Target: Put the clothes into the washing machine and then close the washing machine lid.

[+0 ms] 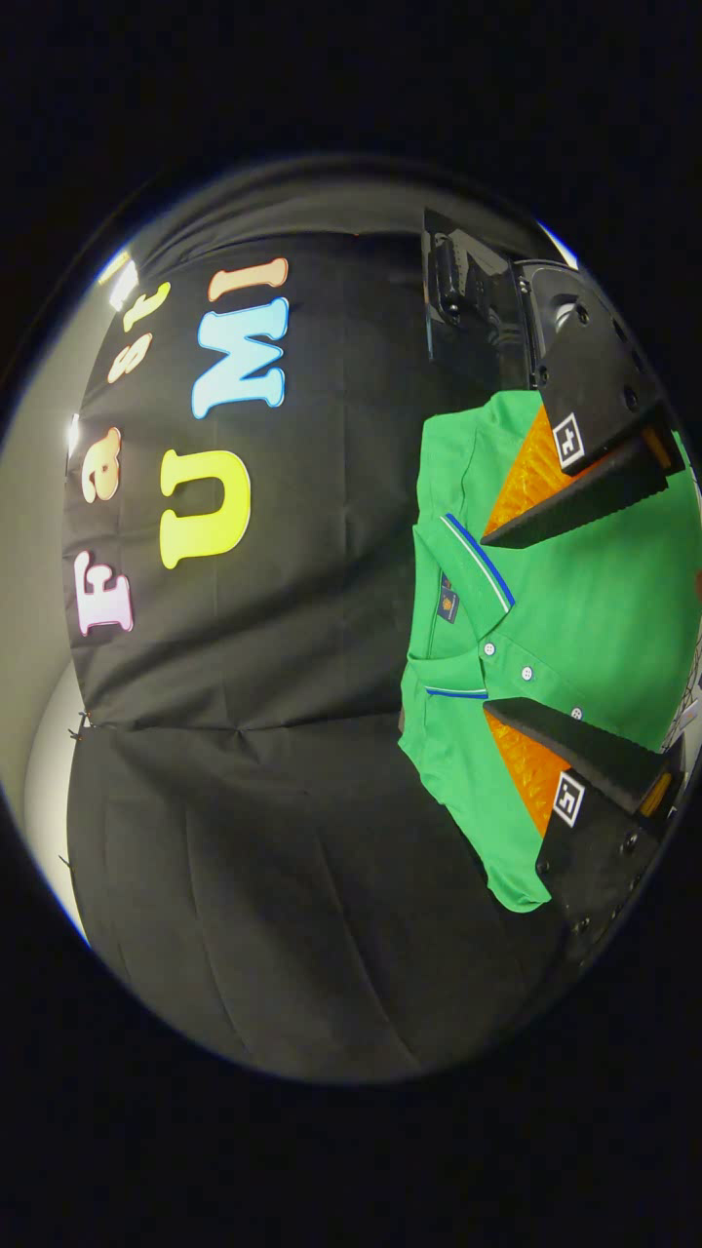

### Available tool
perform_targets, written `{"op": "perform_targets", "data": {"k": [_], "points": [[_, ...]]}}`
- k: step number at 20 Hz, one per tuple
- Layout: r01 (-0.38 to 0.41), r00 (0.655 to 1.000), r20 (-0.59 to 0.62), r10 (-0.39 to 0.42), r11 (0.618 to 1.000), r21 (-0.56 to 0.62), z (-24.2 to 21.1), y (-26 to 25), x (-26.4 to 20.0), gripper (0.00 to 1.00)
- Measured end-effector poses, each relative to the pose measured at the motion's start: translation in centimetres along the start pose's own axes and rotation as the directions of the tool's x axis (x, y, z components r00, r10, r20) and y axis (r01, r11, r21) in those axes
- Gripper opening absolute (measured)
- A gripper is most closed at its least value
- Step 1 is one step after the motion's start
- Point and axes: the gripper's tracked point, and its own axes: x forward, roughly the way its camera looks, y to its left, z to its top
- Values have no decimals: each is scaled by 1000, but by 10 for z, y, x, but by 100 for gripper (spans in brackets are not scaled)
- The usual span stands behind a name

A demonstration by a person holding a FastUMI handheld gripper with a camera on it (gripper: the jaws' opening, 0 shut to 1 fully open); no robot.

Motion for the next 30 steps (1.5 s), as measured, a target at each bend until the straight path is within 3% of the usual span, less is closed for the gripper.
{"op": "perform_targets", "data": {"k": [18, 25, 27, 30], "points": [[-25, 960, -278, 14, 999, -37, -44, 33, 48, 97], [-37, 955, -296, 15, 997, -69, -44, 34, 49, 96], [-37, 956, -292, 13, 997, -75, -43, 32, 49, 87], [-41, 952, -306, 14, 996, -81, -44, 34, 47, 87]]}}
